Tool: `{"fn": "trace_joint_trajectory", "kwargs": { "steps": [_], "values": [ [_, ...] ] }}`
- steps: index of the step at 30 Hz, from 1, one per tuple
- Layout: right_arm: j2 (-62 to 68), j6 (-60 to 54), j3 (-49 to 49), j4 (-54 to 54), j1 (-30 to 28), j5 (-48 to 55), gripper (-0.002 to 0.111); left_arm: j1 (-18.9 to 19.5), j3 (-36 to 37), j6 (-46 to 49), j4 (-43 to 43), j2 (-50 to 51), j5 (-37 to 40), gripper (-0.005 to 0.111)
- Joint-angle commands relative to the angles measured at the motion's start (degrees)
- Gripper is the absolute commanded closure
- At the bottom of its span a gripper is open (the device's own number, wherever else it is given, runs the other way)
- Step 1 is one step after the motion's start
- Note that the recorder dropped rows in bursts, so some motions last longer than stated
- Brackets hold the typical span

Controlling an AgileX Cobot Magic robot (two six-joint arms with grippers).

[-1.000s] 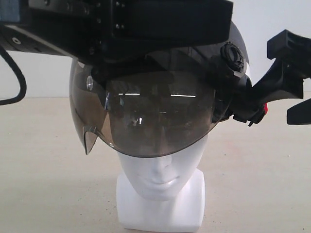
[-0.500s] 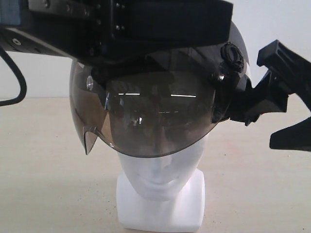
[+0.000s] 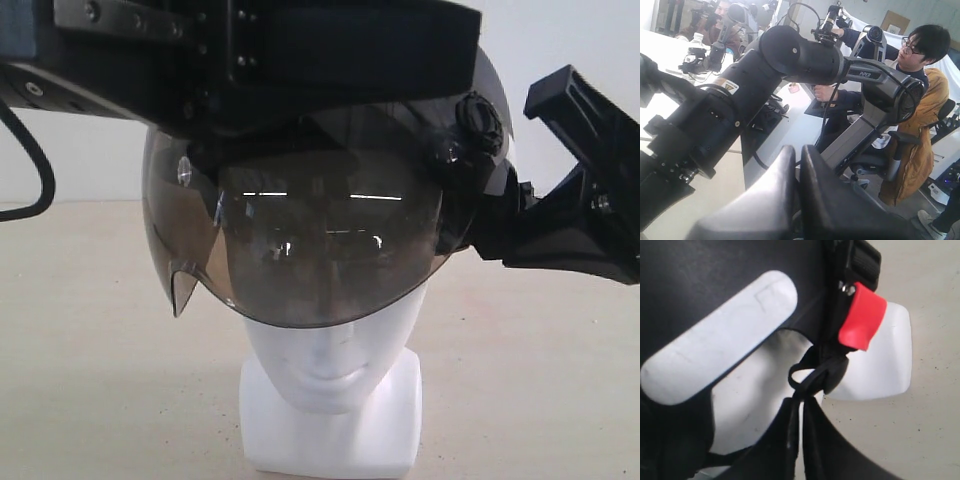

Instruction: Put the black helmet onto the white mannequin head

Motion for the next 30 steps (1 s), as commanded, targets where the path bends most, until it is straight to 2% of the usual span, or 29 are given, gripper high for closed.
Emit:
{"fn": "trace_joint_trajectory", "kwargs": {
  "steps": [1, 9, 19, 26, 30],
  "values": [
    [0.10, -2.76, 0.89, -5.36, 0.07, 5.08, 0.108, 0.09, 2.77, -5.21, 10.20, 3.29, -6.28, 0.102],
    [0.10, -4.32, 4.37, -6.16, 0.07, 5.44, 0.108, 0.09, 3.03, -6.49, 9.67, 2.75, -6.28, 0.102],
    [-0.18, -7.29, 7.36, -7.63, 0.07, 2.12, 0.108, 0.09, 12.09, -5.68, 8.09, -2.41, -8.63, 0.102],
    [-0.18, -7.29, 7.36, -10.60, 0.07, -2.59, 0.108, 0.09, 13.73, -5.06, 5.58, -2.41, -8.89, 0.102],
    [-0.08, -6.36, 7.36, -10.87, -0.03, -5.46, 0.108, -1.49, 13.73, -4.56, 4.70, -2.41, -8.89, 0.102]
  ]
}}
